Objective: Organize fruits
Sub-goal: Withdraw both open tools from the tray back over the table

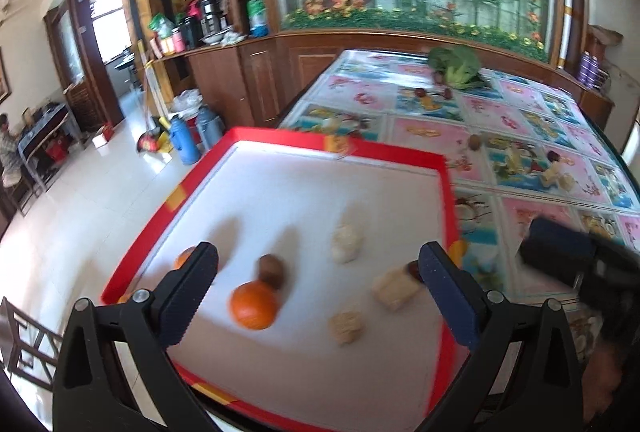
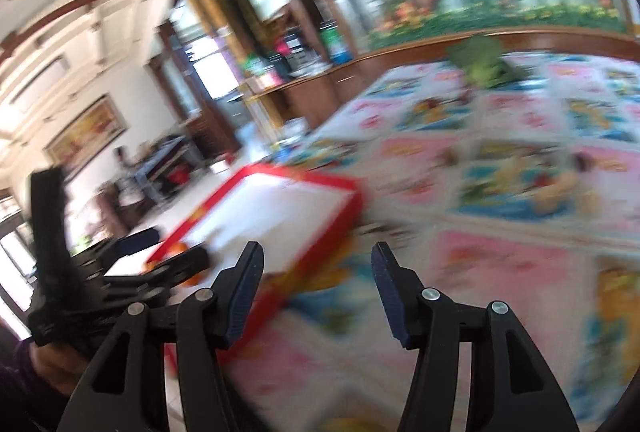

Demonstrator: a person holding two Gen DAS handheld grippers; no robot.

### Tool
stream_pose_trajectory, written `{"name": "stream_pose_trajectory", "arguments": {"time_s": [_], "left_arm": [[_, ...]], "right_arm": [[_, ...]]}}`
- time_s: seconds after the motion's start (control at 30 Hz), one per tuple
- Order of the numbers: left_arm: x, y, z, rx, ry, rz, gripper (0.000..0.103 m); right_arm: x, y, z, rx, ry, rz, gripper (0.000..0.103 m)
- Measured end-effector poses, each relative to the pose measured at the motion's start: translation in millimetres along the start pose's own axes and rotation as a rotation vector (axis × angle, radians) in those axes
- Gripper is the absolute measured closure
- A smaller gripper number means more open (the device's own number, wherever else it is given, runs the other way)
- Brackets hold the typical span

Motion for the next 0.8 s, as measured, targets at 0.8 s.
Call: {"name": "stream_pose_trajectory", "arguments": {"time_s": [0.8], "left_arm": [[-142,12,40,0.044,-0.278,0.198,0.002]], "right_arm": [[-152,17,24,0.189,-0.412,-0.023,0.066]]}}
Point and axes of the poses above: each gripper's, at about its wrist camera, not at the fingertips, and z roughly the way its jaws point, x to its left, y to its top, the point moved 4 cm from there along z, roughly the way its jaws point, and after that the axes turned 9 degrees about -x, right-handed, at the moved point
